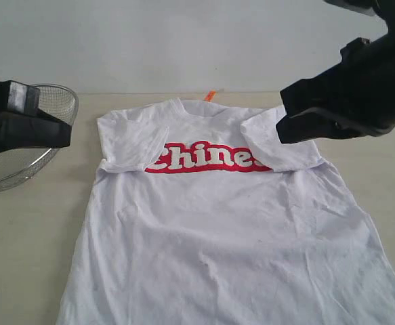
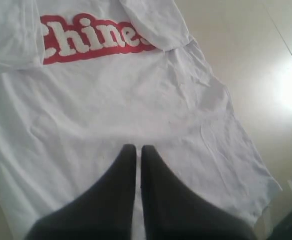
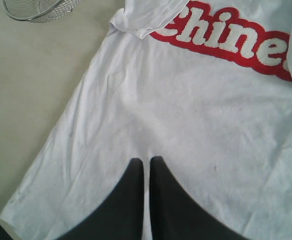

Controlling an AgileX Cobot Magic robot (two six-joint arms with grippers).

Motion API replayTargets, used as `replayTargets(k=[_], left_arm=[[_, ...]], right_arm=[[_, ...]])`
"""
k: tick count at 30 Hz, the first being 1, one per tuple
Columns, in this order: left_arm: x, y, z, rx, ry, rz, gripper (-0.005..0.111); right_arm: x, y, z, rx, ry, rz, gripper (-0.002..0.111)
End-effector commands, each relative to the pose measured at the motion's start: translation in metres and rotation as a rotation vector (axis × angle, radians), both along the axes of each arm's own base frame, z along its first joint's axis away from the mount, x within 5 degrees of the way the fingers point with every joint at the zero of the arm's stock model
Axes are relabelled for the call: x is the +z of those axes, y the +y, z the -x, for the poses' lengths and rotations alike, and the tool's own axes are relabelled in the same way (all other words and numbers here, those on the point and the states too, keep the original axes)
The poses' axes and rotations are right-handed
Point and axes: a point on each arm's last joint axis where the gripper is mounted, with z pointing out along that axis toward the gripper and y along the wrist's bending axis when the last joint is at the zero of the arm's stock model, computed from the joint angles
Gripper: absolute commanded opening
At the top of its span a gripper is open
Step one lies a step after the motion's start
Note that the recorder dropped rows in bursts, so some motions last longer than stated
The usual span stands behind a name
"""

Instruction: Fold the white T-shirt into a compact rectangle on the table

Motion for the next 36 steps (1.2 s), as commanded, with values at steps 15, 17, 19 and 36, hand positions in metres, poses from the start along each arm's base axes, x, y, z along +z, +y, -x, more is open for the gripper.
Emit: replayTargets(k=[15, 17, 19, 36], left_arm=[[-0.0006, -0.001, -0.0005, -0.005, -0.005, 0.004, 0.004], [-0.0006, -0.001, -0.0005, -0.005, -0.005, 0.004, 0.004], [-0.0006, -0.001, -0.0005, -0.005, -0.005, 0.004, 0.004], [0.0032, -0.0003, -0.0055, 0.041, -0.051, 0.032, 0.004]], right_arm=[[0.0035, -0.0023, -0.0025, -0.022, -0.051, 0.0, 0.0], [0.0039, -0.0025, -0.0032, -0.027, -0.059, -0.001, 0.0], [0.0041, -0.0025, -0.0035, -0.029, -0.062, -0.001, 0.0], [0.0067, -0.0034, -0.0073, -0.051, -0.109, -0.006, 0.0]])
